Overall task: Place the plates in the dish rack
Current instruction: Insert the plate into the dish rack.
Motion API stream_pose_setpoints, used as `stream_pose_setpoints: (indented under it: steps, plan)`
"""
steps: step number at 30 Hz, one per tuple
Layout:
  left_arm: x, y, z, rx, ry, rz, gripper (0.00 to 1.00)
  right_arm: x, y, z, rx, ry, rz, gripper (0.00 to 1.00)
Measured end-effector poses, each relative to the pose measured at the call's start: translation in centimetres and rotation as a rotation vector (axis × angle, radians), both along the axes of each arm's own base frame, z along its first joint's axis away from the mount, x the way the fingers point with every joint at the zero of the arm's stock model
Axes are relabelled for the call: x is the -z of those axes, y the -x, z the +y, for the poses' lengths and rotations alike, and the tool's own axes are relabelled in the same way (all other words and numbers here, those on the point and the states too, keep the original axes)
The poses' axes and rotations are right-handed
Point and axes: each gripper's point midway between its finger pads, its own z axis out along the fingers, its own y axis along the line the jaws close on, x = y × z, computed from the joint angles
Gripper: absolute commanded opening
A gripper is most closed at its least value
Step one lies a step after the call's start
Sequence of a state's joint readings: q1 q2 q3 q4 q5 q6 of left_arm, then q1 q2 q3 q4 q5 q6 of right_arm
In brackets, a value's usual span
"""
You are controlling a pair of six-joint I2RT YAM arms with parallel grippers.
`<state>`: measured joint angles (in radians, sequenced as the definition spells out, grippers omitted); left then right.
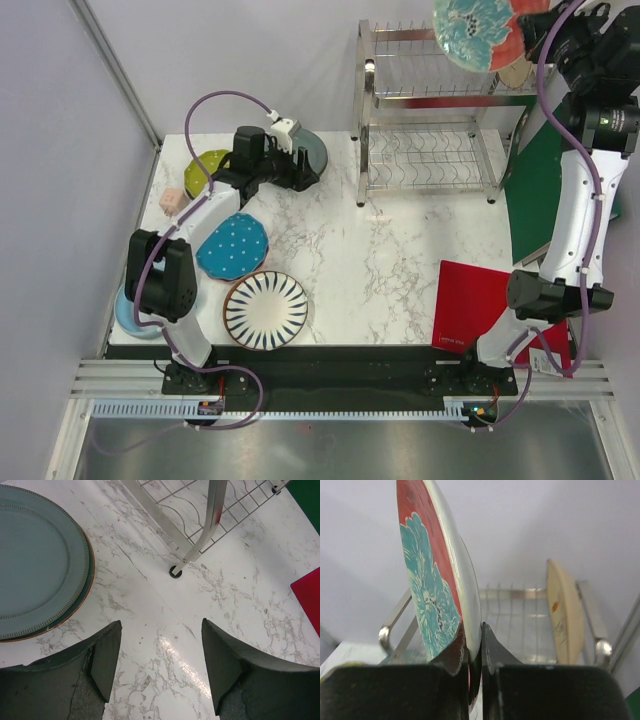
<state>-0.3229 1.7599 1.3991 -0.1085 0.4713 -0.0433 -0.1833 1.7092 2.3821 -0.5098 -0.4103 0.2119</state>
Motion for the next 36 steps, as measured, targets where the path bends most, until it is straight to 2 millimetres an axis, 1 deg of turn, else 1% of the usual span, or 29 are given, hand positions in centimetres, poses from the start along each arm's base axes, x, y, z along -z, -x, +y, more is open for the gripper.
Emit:
stream_pose_setpoints:
  steps: [3, 6, 10, 12, 16, 19, 23, 27, 33, 36]
  plan:
    - [-0.2, 0.2, -0.6, 0.006, 0.014, 0.0, 0.72, -2.0, -1.5, -2.4, 0.139, -0.011, -0.088, 0.0]
    - [0.3, 0.6, -1.1, 0.013, 0.016, 0.012, 0.72, -3.3, -2.6, -4.8, 0.283, 0.011, -0.159, 0.0]
    - [1.3, 1.2, -1.2, 0.016, 0.013, 0.04, 0.72, -3.5, -2.8, -7.6, 0.47, 0.076, -0.185, 0.0]
    - [1.5, 1.3, -1.2, 0.014, 0.014, 0.047, 0.72, -3.6, -2.8, -8.8, 0.543, 0.108, -0.189, 0.0]
    - [1.5, 1.2, -1.3, 0.011, 0.02, 0.048, 0.72, -3.0, -3.0, -9.9, 0.622, 0.156, -0.169, 0.0]
    - [1.4, 1.1, -1.3, 0.01, 0.025, 0.043, 0.72, -2.5, -3.2, -10.2, 0.648, 0.183, -0.154, 0.0]
    - [1.6, 0.9, -1.4, 0.008, 0.03, 0.046, 0.72, -2.1, -3.5, -10.0, 0.659, 0.21, -0.141, 0.0]
    - [2.3, 0.7, -1.6, 0.005, 0.035, 0.063, 0.72, -2.3, -3.7, -9.3, 0.679, 0.254, -0.156, 0.0]
    - [2.9, 0.8, -1.7, 0.007, 0.038, 0.08, 0.72, -3.5, -3.6, -7.7, 0.682, 0.317, -0.201, 0.0]
    - [2.9, 0.7, -1.7, 0.006, 0.041, 0.079, 0.72, -3.0, -3.7, -7.3, 0.686, 0.339, -0.191, 0.0]
